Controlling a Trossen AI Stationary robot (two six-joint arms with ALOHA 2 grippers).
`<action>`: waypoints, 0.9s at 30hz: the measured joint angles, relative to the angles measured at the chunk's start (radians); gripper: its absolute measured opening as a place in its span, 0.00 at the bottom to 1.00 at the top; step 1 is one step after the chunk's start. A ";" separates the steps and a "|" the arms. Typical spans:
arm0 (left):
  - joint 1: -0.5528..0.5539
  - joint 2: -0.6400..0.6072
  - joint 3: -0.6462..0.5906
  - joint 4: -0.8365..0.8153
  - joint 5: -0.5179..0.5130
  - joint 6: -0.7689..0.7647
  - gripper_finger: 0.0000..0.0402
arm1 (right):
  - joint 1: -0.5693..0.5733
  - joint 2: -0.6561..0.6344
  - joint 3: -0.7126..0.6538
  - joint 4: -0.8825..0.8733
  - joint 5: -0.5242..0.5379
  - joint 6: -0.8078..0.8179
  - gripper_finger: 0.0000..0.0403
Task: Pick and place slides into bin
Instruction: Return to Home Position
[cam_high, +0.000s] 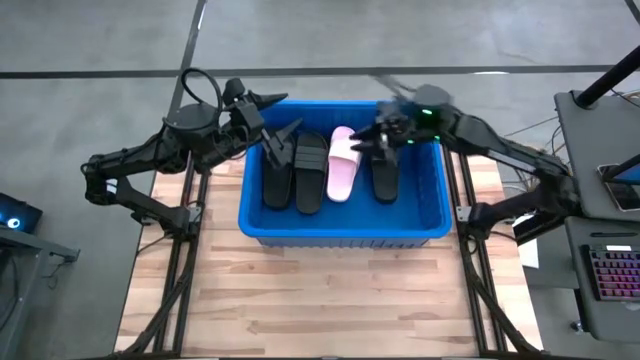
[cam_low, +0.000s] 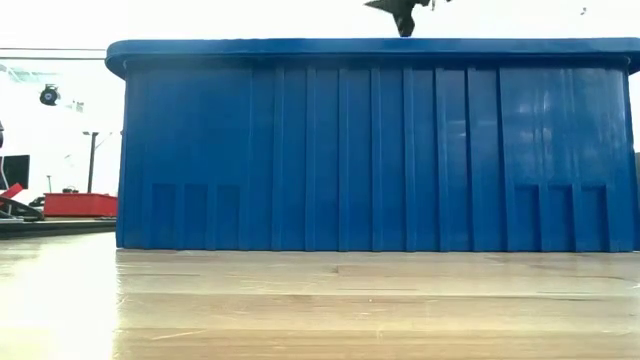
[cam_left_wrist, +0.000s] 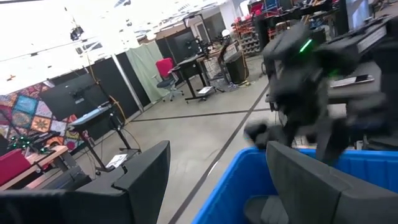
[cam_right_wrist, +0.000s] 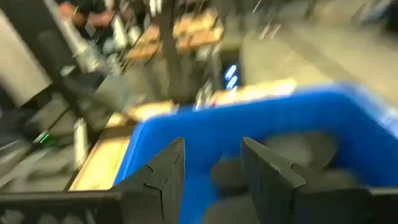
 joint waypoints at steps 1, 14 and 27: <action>0.003 0.000 0.000 0.000 0.000 0.000 0.62 | 0.028 -0.037 -0.006 0.017 0.057 0.001 0.36; 0.029 0.006 0.001 0.017 0.011 -0.001 0.62 | 0.335 -0.480 -0.258 0.045 0.533 0.096 0.21; 0.036 0.074 0.003 0.092 0.014 -0.006 0.62 | 0.455 -0.825 -0.703 0.223 0.630 0.154 0.02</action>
